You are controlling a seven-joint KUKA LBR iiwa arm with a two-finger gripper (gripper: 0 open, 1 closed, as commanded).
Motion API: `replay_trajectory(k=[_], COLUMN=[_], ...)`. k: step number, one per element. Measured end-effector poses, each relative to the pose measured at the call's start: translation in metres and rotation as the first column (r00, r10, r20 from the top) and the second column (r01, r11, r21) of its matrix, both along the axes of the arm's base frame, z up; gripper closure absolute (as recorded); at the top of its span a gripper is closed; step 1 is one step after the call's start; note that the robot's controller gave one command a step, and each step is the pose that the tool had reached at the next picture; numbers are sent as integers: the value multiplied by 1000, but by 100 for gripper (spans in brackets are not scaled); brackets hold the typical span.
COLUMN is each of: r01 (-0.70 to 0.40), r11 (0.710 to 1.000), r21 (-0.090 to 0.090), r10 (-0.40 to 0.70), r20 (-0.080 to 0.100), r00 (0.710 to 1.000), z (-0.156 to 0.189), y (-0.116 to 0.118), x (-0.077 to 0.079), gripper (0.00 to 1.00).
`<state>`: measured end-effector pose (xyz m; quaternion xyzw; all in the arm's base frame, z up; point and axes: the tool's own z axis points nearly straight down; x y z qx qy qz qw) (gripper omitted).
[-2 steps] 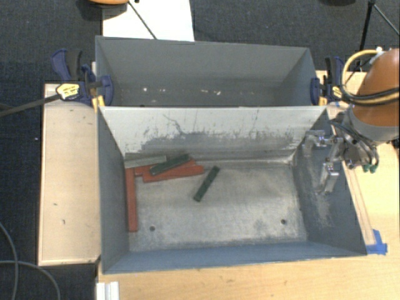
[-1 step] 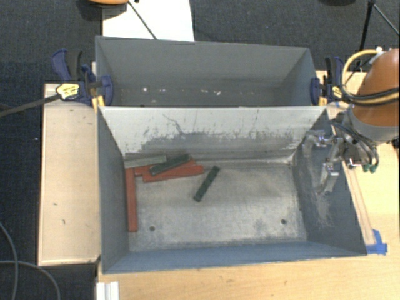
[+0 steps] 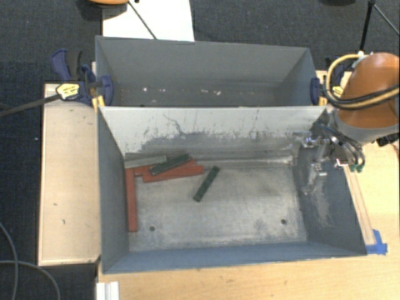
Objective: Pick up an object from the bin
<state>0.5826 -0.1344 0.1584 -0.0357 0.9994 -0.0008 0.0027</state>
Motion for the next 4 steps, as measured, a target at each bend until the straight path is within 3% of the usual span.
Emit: replay_trajectory(k=[1,2,3,4], r01=[-288,-390,-437,-270], r11=[958,921,900,963], r21=[1,2,1,1], r10=[288,390,437,270], r20=[-3,-2,-7,-4], r00=[958,921,900,963], z=[-27,-55,-58,-39], y=[41,40,79,129], x=[3,-1,-1,-75], gripper=[0,0,0,100])
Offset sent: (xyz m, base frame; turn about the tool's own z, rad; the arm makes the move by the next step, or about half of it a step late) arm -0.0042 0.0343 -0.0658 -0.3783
